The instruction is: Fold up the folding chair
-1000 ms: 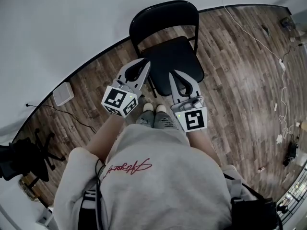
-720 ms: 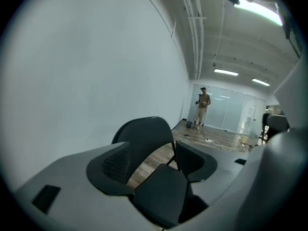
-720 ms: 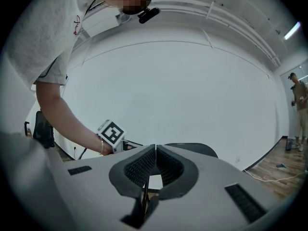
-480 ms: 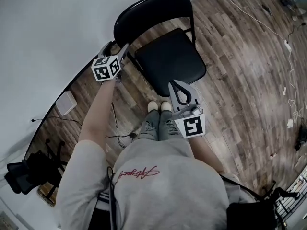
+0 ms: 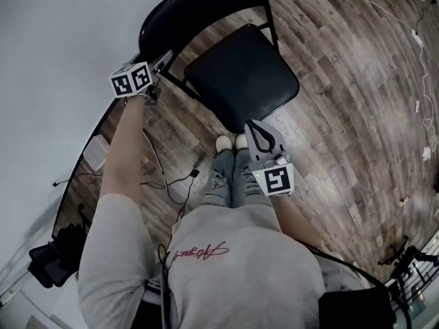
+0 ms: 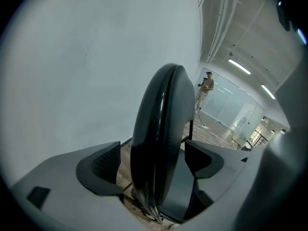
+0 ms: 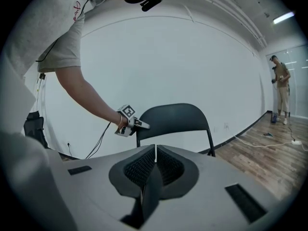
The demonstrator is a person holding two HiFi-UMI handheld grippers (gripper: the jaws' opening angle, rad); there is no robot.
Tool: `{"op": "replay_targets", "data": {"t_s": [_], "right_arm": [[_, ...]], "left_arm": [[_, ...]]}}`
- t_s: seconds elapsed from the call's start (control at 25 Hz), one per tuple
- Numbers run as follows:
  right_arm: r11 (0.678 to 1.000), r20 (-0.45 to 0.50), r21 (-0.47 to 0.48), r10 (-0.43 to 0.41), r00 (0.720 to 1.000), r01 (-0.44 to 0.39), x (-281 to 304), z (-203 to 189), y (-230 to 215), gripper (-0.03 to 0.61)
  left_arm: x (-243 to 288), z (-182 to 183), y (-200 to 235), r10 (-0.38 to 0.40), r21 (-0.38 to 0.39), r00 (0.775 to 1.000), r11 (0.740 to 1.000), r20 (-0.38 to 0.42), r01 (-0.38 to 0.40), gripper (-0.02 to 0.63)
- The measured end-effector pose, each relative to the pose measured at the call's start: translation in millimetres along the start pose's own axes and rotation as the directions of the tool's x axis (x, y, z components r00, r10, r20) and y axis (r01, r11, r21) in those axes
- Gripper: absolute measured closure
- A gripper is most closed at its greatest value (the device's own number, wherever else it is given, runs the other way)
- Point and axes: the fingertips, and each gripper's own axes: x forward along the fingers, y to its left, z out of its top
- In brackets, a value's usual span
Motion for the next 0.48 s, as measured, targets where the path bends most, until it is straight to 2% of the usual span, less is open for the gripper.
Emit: {"op": "replay_targets", "data": {"t_s": [0.12, 0.2, 0.24, 0.28, 0.32, 0.48], "right_arm": [[0.997, -0.039, 0.082, -0.009, 0.999, 0.012, 7, -37, -7, 0.560], [0.991, -0.077, 0.129, -0.029, 0.997, 0.039, 9, -69, -17, 0.558], [0.985, -0.104, 0.164, -0.045, 0.994, 0.061, 9, -87, -23, 0.552], [0.974, -0.132, 0.210, -0.061, 0.989, 0.088, 10, -106, -30, 0.504], [0.958, -0.158, 0.263, -0.076, 0.985, 0.116, 12, -124, -36, 0.428], [0.865, -0.236, 0.458, -0.104, 0.966, 0.205, 20, -193, -56, 0.366]], "left_arm": [[14, 0, -8, -0.075, 0.035, 0.996, 0.996, -0.050, 0.077, 0.207], [17, 5, -14, -0.080, 0.097, 0.996, 0.992, -0.032, 0.083, 0.305], [17, 7, -15, -0.083, 0.121, 0.996, 0.989, -0.014, 0.084, 0.314], [17, 8, -16, -0.088, 0.139, 0.996, 0.986, 0.001, 0.087, 0.318], [16, 8, -16, -0.094, 0.151, 0.996, 0.984, 0.010, 0.092, 0.322], [12, 11, -16, -0.104, 0.193, 0.994, 0.976, 0.033, 0.095, 0.327]]}}
